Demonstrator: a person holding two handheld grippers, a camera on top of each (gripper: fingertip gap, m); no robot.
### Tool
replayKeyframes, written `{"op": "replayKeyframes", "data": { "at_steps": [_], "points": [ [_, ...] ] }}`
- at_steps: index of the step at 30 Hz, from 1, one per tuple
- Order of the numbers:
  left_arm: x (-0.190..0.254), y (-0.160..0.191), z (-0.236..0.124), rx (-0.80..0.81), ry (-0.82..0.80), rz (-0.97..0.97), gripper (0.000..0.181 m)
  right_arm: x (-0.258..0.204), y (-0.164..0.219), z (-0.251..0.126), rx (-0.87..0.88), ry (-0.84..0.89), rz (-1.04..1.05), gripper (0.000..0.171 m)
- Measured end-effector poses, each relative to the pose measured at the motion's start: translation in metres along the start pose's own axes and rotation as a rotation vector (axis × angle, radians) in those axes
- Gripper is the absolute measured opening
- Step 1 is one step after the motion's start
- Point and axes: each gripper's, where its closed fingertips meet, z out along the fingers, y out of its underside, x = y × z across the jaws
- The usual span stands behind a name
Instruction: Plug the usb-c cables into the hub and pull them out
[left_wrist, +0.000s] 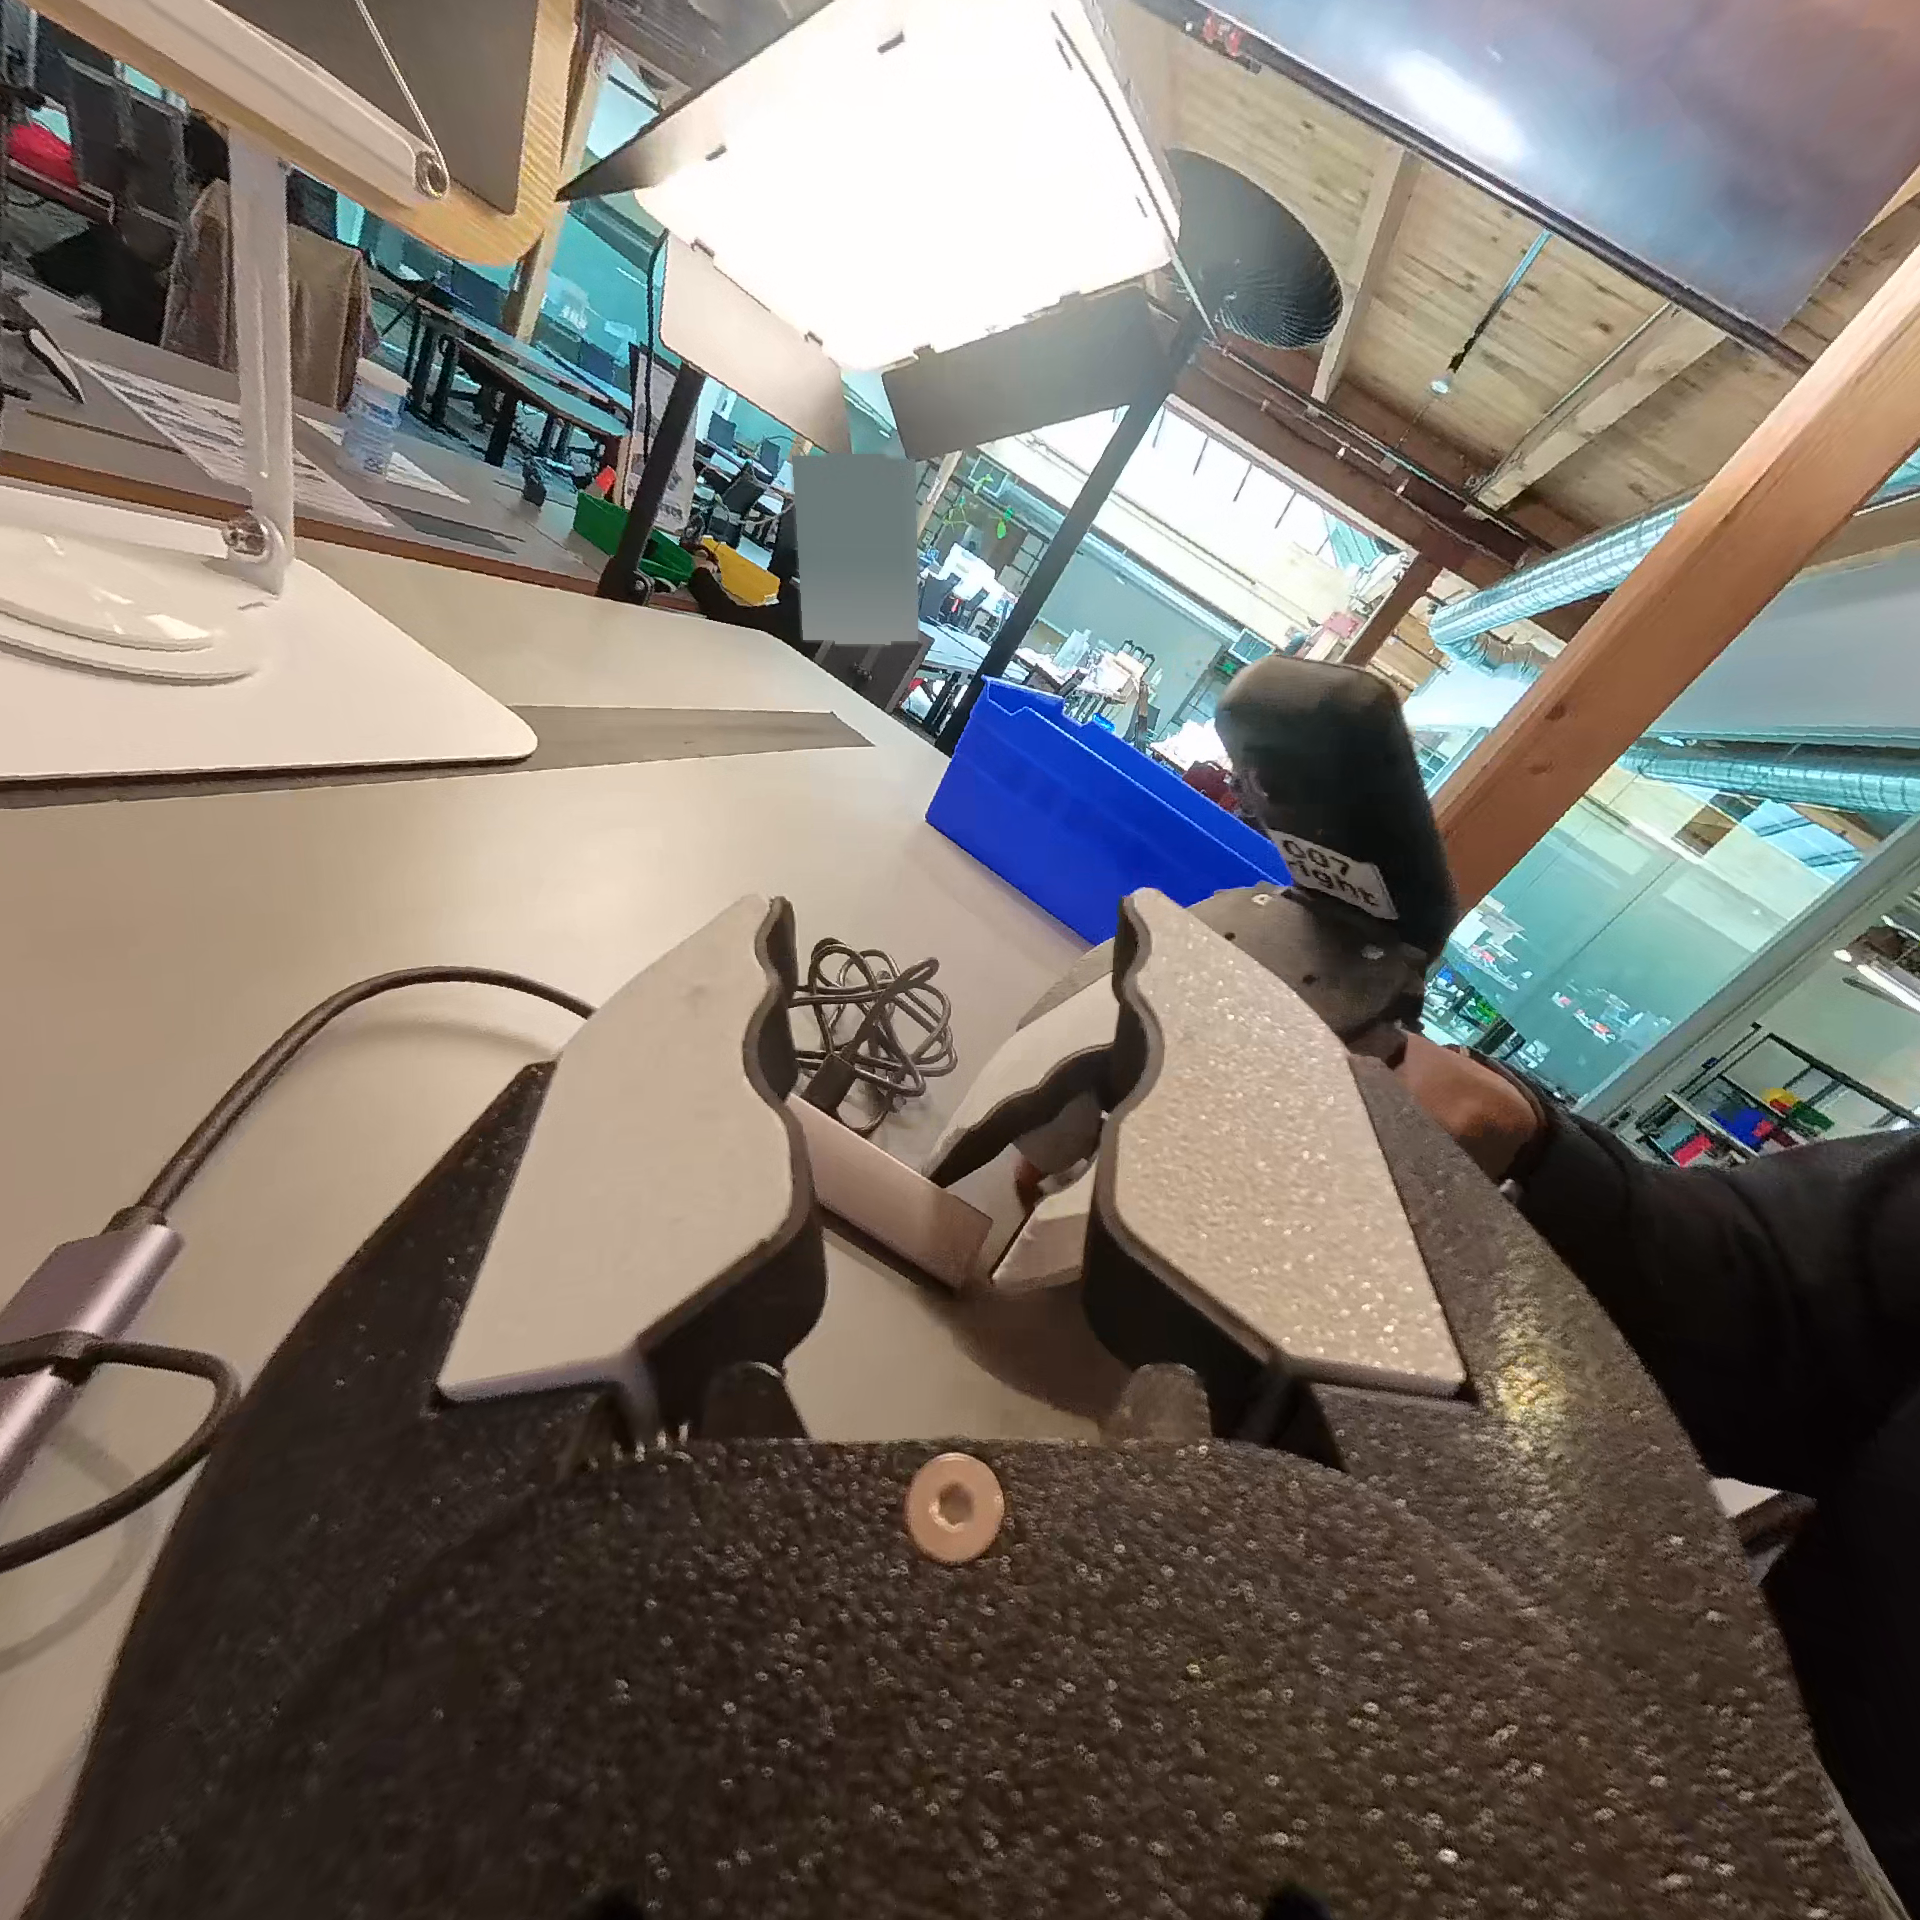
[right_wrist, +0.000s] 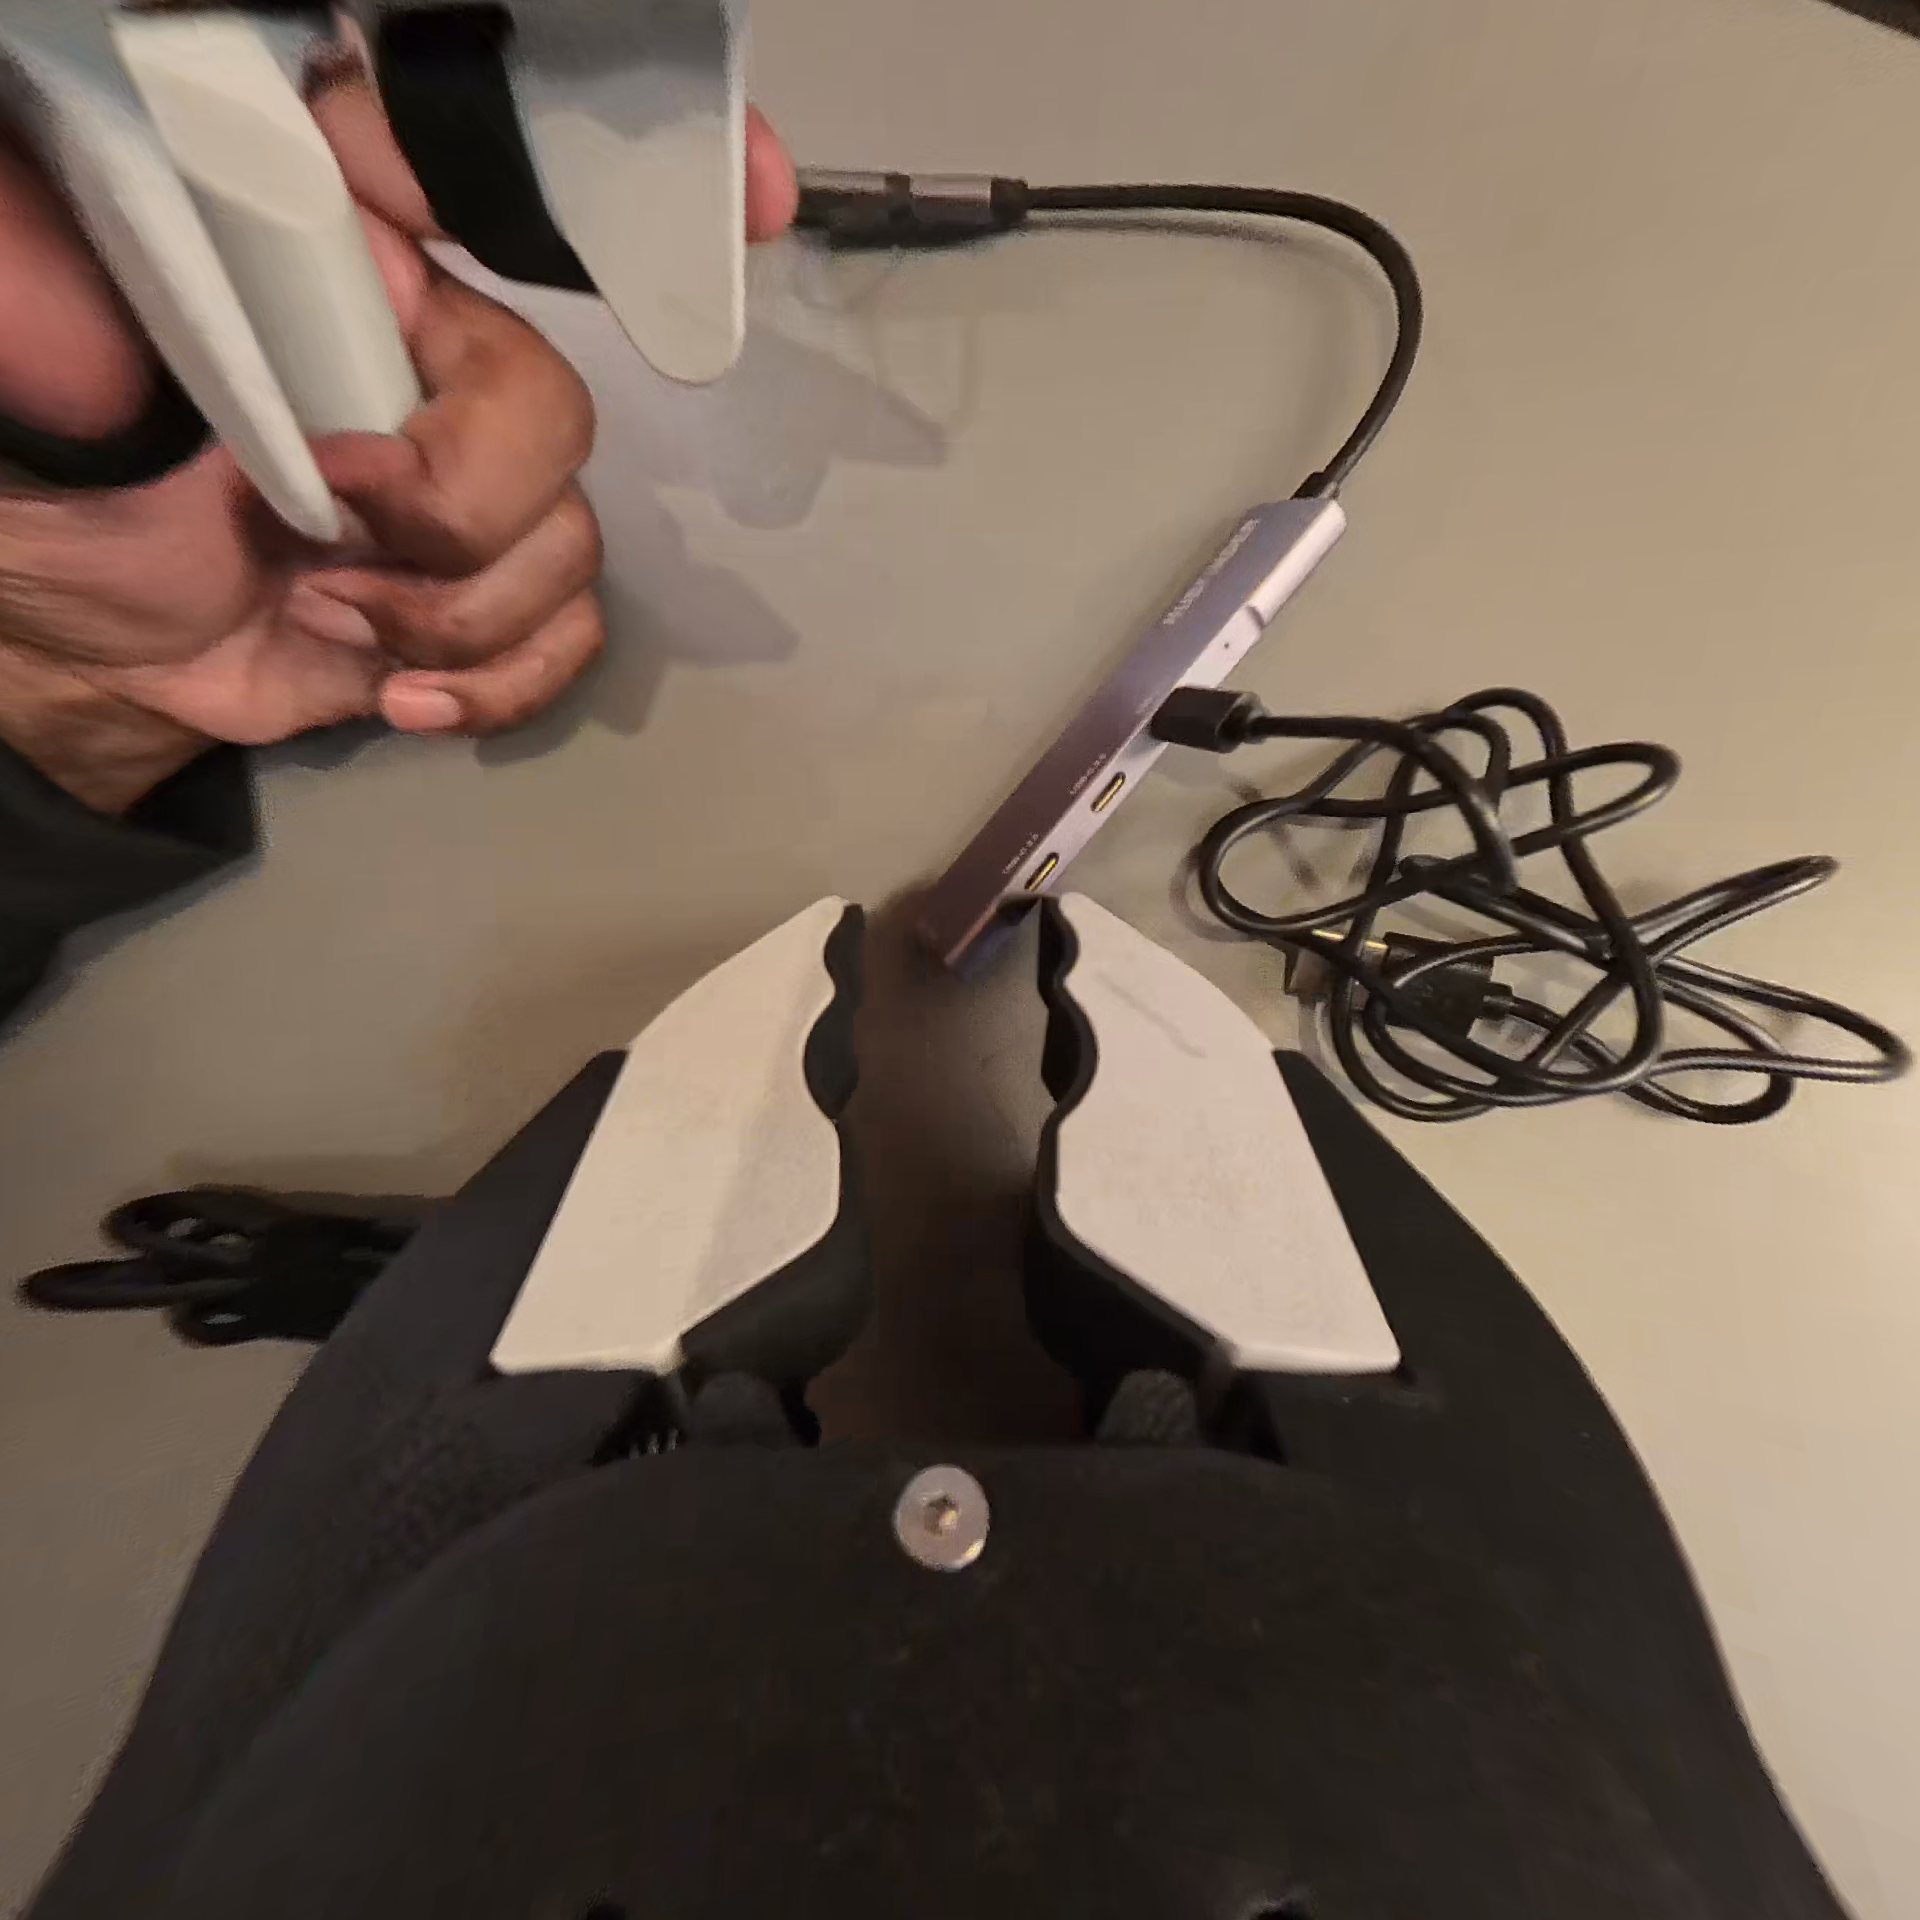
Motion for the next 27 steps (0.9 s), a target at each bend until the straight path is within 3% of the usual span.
{"op": "replayKeyframes", "data": {
  "at_steps": [1,3,8,10,11,17,27],
  "points": [
    [0.001,0.001,0.001,-0.005,0.003,0.002,0.059,0.003,0.002,0.003,-0.021,0.073,-0.041,0.033],
    [0.001,0.001,0.003,-0.003,0.007,-0.002,0.058,0.011,0.007,0.007,-0.063,0.216,-0.127,0.040],
    [0.000,0.000,0.003,0.001,0.011,-0.012,0.058,0.013,0.005,0.008,-0.047,0.229,-0.106,0.044],
    [0.000,0.001,0.003,-0.002,0.013,-0.015,0.058,0.012,0.004,0.008,-0.044,0.226,-0.128,0.040],
    [0.000,0.001,0.003,-0.004,0.013,-0.014,0.057,0.011,0.004,0.008,-0.043,0.228,-0.147,0.030],
    [0.000,0.000,0.002,0.009,0.008,-0.018,0.055,0.020,-0.002,0.007,0.016,0.258,-0.200,0.023],
    [0.004,0.013,0.007,-0.058,0.028,-0.097,0.054,0.033,-0.025,-0.011,0.223,0.093,0.016,0.011]
  ]
}}
